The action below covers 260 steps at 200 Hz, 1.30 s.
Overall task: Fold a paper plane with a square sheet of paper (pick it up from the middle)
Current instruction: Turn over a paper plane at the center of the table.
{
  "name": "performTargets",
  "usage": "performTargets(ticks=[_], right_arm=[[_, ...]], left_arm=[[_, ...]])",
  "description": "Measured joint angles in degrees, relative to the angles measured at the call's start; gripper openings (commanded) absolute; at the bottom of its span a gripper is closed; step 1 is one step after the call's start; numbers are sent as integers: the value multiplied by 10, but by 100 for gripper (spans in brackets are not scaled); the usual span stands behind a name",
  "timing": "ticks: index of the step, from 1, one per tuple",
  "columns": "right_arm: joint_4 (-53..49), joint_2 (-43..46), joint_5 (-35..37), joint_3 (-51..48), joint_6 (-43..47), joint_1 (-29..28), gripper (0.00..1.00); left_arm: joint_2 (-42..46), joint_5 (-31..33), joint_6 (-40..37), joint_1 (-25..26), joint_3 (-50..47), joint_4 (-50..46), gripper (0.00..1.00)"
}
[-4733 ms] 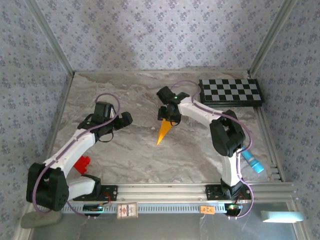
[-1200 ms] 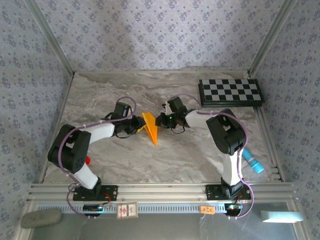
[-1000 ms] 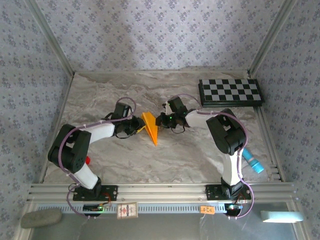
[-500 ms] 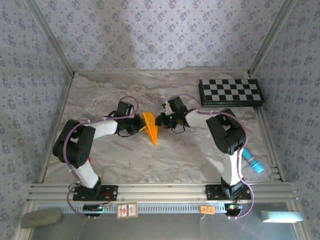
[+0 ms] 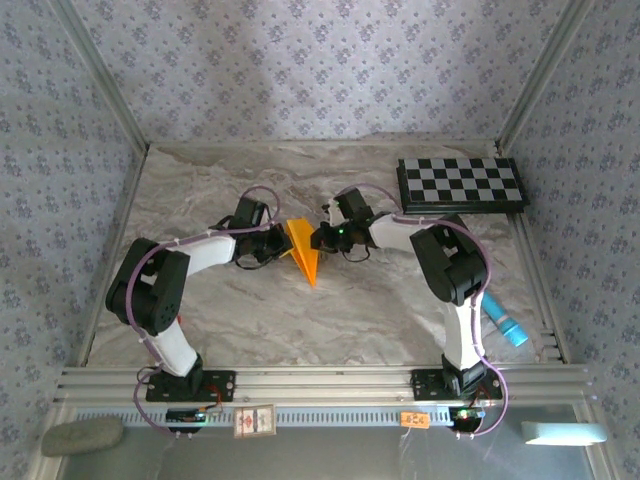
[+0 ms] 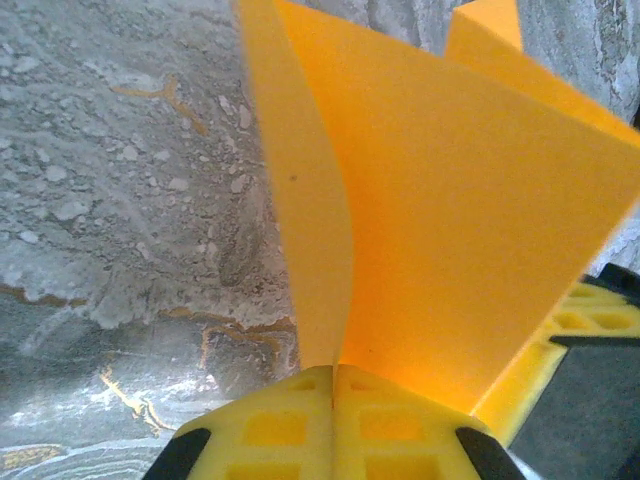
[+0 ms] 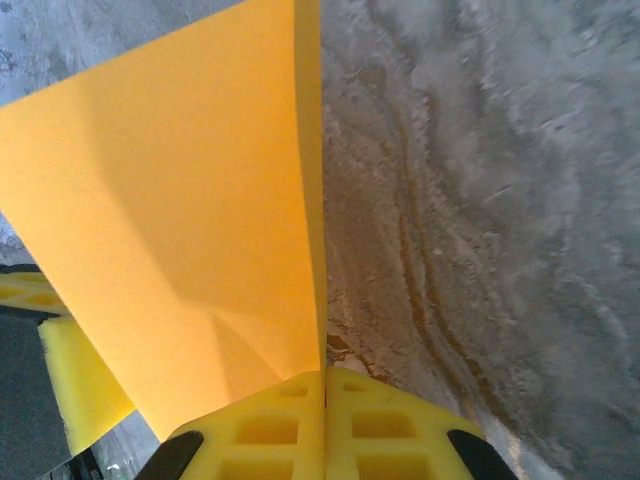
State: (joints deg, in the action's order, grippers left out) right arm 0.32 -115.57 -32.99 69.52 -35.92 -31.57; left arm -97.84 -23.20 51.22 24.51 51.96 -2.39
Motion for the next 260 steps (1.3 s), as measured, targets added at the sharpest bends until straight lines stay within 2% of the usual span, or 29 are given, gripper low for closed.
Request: performTargets(ticks=[93,126,180,260], right_arm=[[56,21,34,-66,-36,25,9],[70,21,38,-80,-54,25,15],[76,21,5,-80,-56,27,24],[43,7,-38,-41,-14,46,27]], left_arm=[[3,11,5,-16,-16,15,1],[0,11,5,-16,-18,26,3],[-22,-16,-16,-17,-17,29,3],[-37,-43,-59,-20,-5,22,3]])
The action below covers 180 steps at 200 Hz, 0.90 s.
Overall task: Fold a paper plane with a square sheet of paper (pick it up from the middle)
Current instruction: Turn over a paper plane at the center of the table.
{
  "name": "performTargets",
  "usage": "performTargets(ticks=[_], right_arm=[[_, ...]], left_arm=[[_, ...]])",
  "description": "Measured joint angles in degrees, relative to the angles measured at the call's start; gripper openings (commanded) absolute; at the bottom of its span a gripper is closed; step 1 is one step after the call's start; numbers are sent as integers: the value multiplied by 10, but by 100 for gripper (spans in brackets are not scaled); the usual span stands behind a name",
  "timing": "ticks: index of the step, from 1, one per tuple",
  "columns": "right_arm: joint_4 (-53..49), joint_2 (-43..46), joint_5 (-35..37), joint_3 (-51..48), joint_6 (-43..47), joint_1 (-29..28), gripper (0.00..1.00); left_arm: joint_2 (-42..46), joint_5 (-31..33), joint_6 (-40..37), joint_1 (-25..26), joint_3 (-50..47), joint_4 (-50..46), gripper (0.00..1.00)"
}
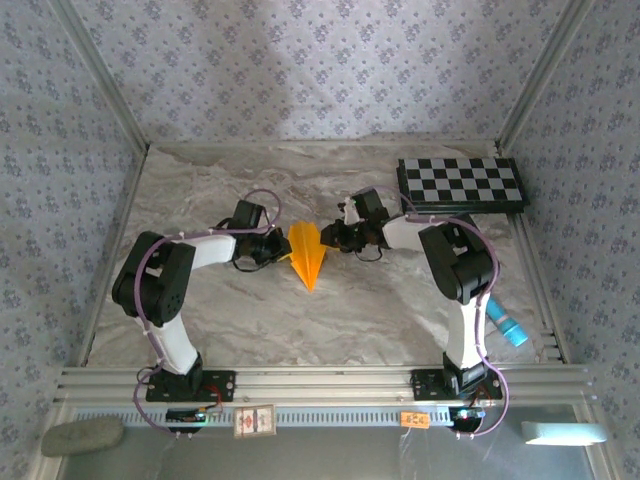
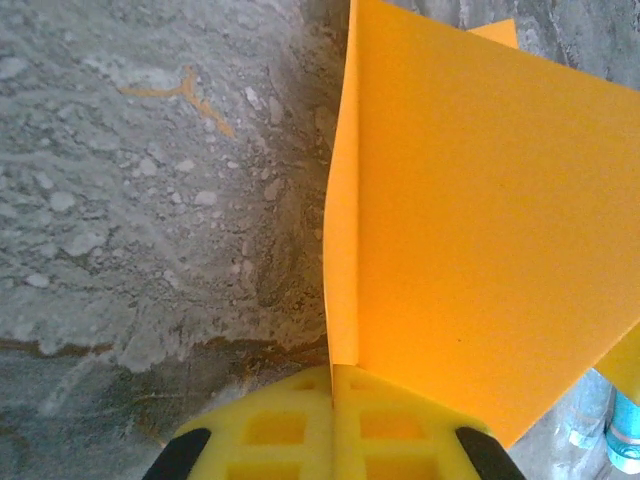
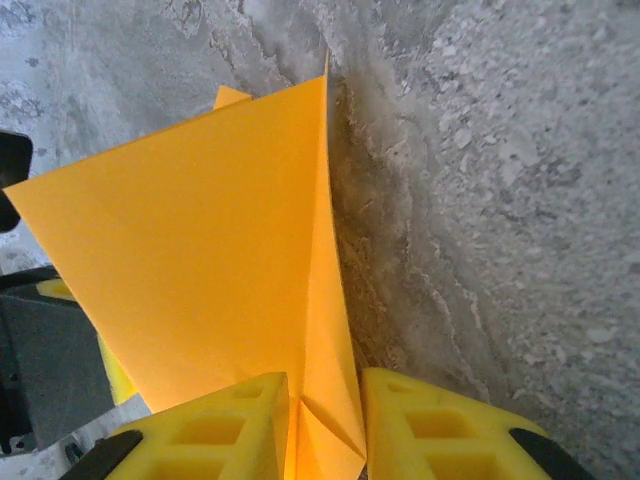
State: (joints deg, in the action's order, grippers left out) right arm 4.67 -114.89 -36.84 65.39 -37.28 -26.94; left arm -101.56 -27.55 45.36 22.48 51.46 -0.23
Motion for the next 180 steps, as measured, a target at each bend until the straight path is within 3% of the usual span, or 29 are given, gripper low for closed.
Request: performTargets(ticks=[38,84,117,180], right_arm=[[-19,-13,-21,12,19,2,26],[-28,-15,-38,13,24,2,8],[-28,-15,-34,12,22,5,5],[-12,-15,-19,0,4,6,6]], left_arm=[[-5,-3,-6,0,3,0,3],[-8,-3,-6,0,4,-3,3],[-7,5,-5,-6,4,-13,4],[24,33,28,-7,-8,-19,28]])
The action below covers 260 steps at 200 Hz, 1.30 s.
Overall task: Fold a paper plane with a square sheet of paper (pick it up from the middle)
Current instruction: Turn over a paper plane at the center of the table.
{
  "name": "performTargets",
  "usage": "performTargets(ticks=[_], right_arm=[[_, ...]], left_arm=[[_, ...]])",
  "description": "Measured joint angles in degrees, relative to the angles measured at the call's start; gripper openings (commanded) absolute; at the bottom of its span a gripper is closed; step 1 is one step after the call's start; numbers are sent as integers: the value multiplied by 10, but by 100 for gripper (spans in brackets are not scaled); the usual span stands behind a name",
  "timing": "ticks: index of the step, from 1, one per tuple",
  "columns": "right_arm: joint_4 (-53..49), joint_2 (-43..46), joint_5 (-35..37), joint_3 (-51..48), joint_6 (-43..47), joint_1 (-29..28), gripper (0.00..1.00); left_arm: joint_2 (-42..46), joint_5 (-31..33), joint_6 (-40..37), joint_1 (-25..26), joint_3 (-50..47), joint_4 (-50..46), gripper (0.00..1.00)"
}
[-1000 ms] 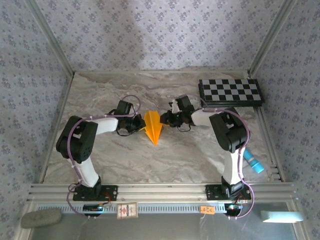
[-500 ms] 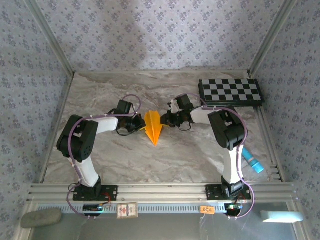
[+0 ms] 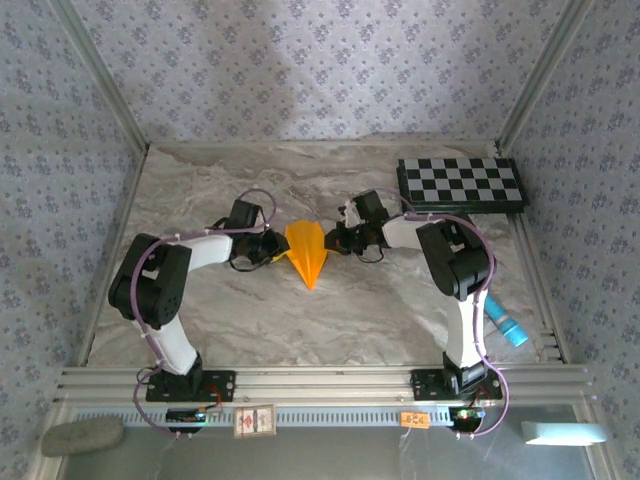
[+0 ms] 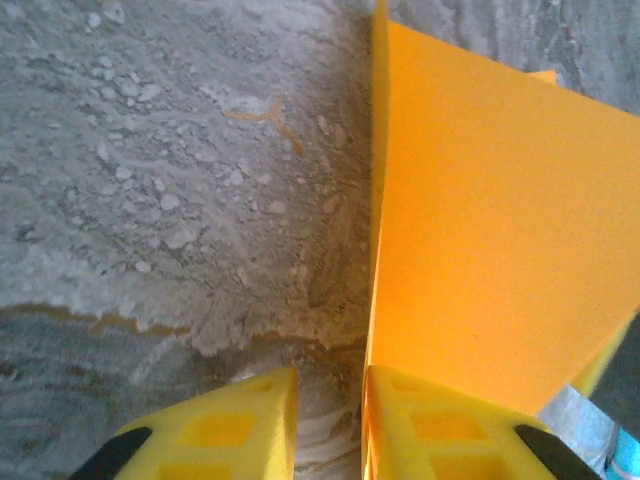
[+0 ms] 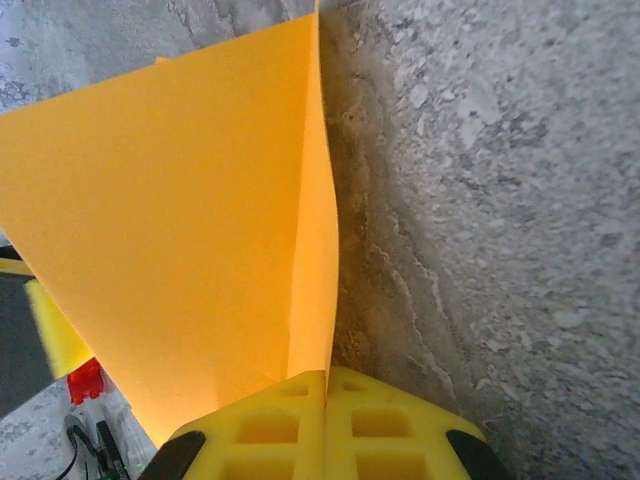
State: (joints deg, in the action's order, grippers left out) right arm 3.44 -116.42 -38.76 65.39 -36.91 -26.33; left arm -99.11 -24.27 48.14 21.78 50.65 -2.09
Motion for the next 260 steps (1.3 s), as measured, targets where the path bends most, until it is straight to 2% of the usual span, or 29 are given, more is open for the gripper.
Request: performTargets(ticks=[44,85,125,176,213,260], right_arm=[[5,0,0,0,-11,0,6],[7,0,0,0,-12,-2,6],[7,0,0,0,-12,-3,6],[7,0,-1,0,-13,-3,6],[7,0,-1,0,-15,-3,6],[7,0,-1,0,-15,-3,7]], left_arm=[[83,18,24,26,-22,-6,34],[93,16,53,66,-46,6,39],[75,5,62,79,-47,15,34],[47,-2,60,86,-41,18,34],[44,-2,53,95,-18,11,30],[44,3,41,99,-4,-5,31]])
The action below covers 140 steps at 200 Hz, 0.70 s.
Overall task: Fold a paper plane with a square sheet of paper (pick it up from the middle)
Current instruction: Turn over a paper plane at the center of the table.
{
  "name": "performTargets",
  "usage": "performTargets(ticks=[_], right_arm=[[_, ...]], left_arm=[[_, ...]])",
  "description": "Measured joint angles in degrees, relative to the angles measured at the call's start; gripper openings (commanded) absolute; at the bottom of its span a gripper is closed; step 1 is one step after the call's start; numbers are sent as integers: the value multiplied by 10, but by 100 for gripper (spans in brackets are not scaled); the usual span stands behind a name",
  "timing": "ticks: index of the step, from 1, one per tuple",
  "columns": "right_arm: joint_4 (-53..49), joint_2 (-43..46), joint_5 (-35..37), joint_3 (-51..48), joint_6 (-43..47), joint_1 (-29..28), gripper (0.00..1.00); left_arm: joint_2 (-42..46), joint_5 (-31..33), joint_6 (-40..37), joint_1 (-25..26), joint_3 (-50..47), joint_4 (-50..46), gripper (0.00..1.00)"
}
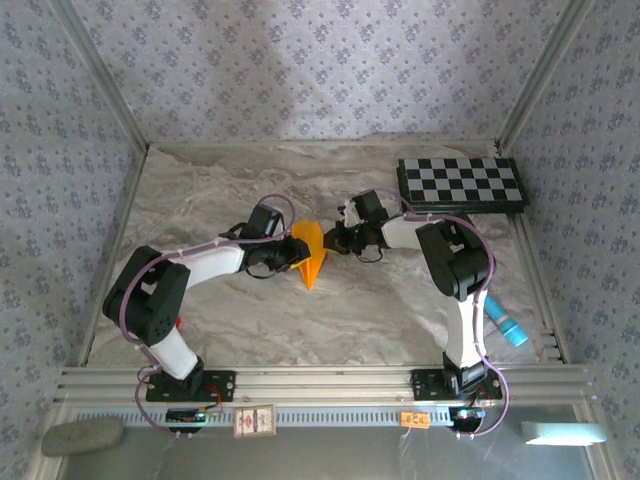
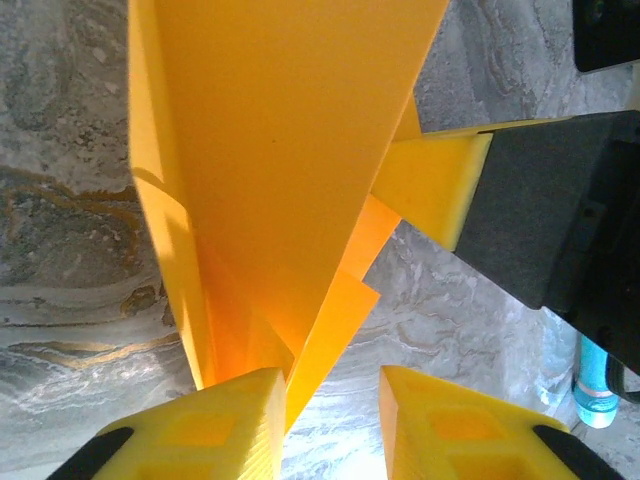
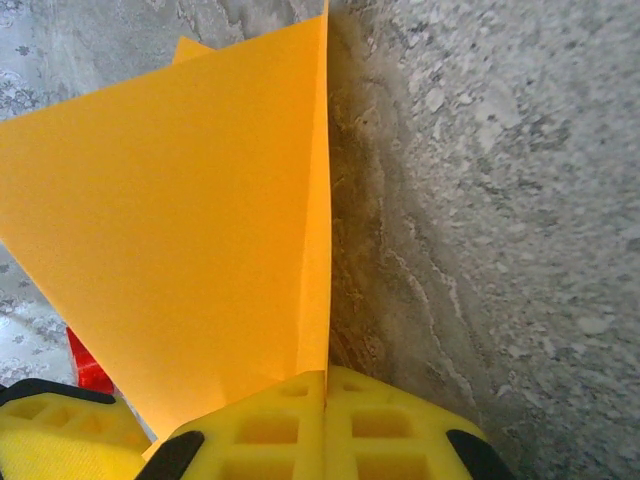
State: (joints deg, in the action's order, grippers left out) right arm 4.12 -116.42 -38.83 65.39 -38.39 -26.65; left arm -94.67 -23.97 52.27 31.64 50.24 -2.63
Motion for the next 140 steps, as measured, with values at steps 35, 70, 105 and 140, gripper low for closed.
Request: performTargets(ticks=[35,70,105,140], right_arm=[[0,0,0,0,0,0,7],[0,0,0,0,-2,0,7],[0,2,-7,0,-11,0,7],[0,16,-15,0,-24,-2,8]], left_arm=[[-7,8,-8,3,9,-19,34],[-19,26,-18,17,28,-39,39],[-28,43,-27,30,41,-61,45],[-33,56,-40,40,47,-73,52]])
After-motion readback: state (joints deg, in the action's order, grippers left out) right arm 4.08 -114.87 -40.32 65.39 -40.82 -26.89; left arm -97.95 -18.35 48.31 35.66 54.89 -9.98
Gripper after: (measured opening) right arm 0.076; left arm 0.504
